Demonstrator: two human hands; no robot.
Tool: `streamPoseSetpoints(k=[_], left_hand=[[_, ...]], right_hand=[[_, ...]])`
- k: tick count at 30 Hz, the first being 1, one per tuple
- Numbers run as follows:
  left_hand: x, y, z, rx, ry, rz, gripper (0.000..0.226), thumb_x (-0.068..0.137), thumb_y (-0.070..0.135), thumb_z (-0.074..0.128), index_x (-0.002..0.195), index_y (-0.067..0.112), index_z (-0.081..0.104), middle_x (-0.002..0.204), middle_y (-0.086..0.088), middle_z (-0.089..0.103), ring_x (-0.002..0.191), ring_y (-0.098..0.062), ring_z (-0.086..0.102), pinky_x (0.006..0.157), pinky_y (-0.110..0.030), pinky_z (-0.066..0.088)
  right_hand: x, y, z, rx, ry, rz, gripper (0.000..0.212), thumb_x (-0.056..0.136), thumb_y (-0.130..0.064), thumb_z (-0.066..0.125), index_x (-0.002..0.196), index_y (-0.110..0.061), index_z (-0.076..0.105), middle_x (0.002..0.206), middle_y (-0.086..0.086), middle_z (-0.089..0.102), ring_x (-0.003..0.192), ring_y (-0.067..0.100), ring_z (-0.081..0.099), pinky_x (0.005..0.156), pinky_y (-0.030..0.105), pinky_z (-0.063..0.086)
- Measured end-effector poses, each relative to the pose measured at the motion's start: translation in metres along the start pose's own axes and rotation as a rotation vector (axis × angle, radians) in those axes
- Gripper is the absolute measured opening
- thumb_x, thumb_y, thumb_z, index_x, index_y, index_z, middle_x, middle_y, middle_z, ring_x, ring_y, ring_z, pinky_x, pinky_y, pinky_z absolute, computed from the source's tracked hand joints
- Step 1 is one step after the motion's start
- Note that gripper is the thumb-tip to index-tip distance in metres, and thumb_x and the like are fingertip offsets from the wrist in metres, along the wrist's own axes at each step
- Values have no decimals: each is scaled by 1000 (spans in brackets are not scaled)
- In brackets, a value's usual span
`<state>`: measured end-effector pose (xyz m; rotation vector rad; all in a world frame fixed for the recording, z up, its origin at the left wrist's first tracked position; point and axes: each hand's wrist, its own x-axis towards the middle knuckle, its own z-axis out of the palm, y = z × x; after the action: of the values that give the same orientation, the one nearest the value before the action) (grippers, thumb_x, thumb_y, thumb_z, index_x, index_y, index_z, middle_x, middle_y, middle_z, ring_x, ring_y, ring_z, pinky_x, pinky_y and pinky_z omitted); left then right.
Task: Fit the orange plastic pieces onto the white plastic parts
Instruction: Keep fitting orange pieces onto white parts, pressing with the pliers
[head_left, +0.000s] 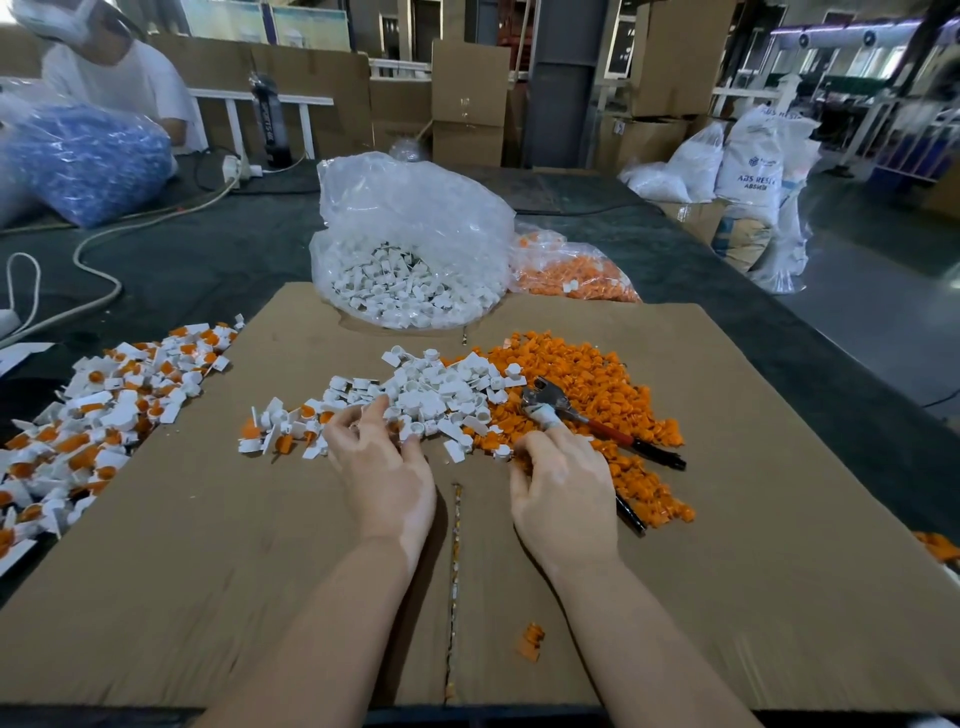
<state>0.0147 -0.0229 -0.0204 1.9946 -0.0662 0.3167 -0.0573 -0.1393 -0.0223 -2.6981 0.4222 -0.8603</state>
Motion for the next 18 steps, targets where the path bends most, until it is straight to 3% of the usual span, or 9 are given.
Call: streamPoseSetpoints(k=[5,10,13,15,18], left_hand=[[-1,0,2,159,-49,-55,52,91,10,54,139,4,36,149,-13,15,136,-30,16,113,-39,20],[0,-2,3,229,-65,19,54,93,9,50,143,6,29,156,-13,4,144,-26,-8,117,-39,1],[-3,-2,3,193,-6,130,42,89,6,56,131,10,51,150,-10,25,140,-22,6,114,-37,9],[-5,-2,2,203,18,222,29,86,6,60,114,14,64,132,-6,46,124,-16,21,104,-31,18],[-7,-1,3,236,-89,361,29,86,1,58,109,15,68,111,-3,56,105,-16,32,86,-18,23]], right_hand=[[1,-1,1,-68,-46,35,12,74,4,67,76,-7,66,80,8,61,74,27,56,66,35,44],[1,1,3,-102,-112,30,16,80,2,61,89,-10,67,91,5,58,86,24,52,74,31,36],[2,0,2,-96,-122,33,17,80,2,62,89,-11,65,93,4,57,89,23,52,76,30,38],[2,-1,1,-63,-88,40,19,72,9,68,81,-8,65,87,7,59,83,25,55,71,34,43],[1,-1,1,-42,-38,24,21,68,10,72,76,-7,64,82,9,60,78,27,58,66,36,46]])
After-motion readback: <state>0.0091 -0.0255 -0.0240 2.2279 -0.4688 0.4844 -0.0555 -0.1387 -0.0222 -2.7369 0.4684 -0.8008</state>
